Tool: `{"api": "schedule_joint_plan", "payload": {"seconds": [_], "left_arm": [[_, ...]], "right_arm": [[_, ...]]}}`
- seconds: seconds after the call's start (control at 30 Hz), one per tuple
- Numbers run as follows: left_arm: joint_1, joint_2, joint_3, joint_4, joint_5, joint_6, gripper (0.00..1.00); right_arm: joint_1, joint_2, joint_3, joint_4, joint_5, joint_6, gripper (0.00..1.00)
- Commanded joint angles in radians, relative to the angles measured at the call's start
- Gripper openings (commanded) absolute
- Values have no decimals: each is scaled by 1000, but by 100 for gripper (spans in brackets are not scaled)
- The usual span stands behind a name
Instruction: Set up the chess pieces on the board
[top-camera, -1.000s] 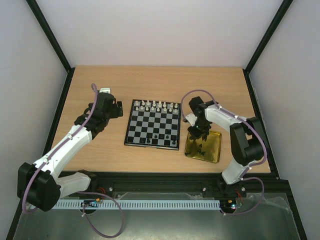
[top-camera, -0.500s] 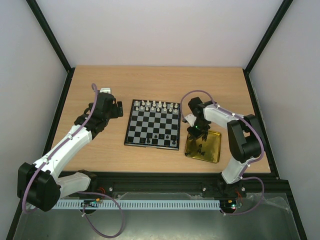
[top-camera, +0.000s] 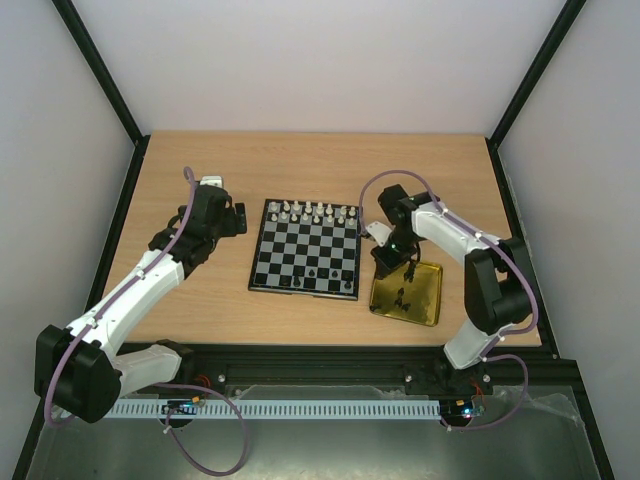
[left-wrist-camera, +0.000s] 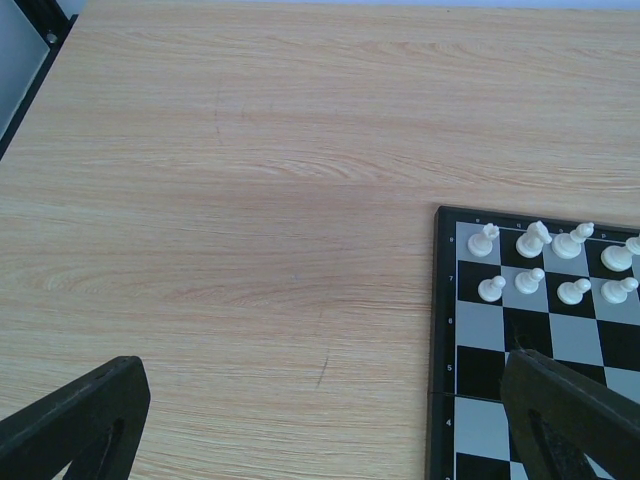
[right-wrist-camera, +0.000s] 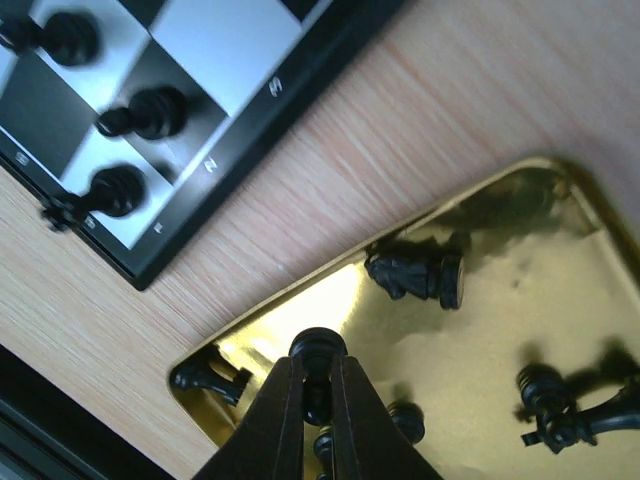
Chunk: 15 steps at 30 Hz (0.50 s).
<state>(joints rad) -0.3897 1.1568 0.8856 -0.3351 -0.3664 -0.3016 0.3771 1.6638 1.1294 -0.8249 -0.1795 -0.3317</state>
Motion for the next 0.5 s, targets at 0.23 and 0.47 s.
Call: {"api": "schedule_joint_plan", "payload": {"seconds": [0.23, 0.47], "left_arm": [[-4, -11, 25, 4, -5, 9, 99], [-5, -16, 22, 4, -17, 10, 99]], "right_arm": [[172, 70, 229, -39, 33, 45, 4], [256, 241, 392, -9, 63, 65, 4]]}}
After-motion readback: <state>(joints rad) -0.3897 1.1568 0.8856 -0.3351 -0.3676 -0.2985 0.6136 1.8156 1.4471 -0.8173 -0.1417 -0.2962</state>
